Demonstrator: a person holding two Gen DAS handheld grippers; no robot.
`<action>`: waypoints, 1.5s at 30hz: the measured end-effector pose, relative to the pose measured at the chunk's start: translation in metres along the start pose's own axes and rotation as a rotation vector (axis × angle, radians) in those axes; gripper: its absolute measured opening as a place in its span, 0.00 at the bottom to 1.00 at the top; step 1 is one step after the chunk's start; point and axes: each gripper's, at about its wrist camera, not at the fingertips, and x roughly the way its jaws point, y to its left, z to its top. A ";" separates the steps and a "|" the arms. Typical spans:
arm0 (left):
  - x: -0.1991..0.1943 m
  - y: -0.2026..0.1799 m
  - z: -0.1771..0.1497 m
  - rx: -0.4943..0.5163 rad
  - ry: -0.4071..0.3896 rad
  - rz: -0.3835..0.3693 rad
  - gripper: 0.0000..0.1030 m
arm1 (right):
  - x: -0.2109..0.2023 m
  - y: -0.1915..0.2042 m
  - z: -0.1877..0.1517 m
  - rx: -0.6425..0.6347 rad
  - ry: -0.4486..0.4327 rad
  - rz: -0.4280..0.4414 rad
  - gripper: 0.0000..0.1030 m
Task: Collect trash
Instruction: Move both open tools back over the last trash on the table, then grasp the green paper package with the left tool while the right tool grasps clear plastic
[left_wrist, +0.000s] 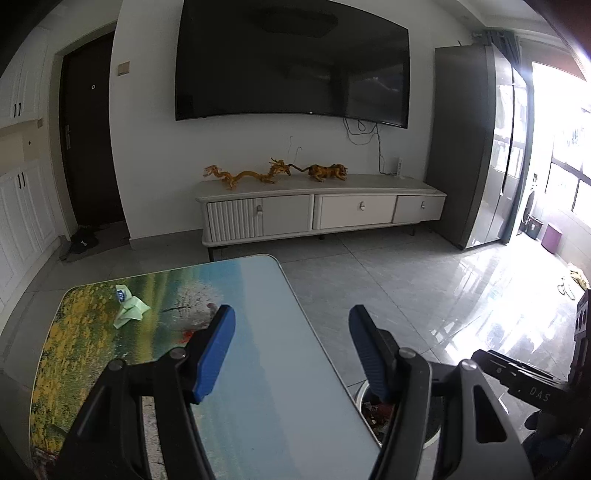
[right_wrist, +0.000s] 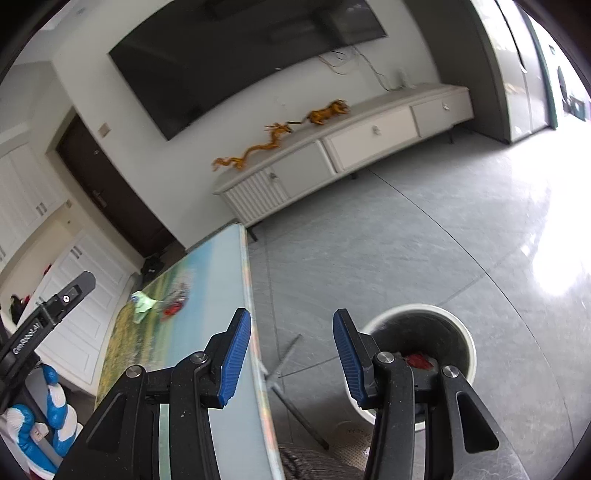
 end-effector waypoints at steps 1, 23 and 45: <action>-0.004 0.005 0.001 -0.003 -0.005 0.006 0.61 | 0.000 0.006 0.000 -0.010 -0.001 0.006 0.43; 0.036 0.218 0.074 -0.292 -0.005 0.192 0.73 | 0.061 0.197 0.076 -0.298 -0.021 0.189 0.59; 0.247 0.289 -0.031 -0.437 0.238 0.349 0.73 | 0.318 0.188 0.004 -0.205 0.288 0.202 0.47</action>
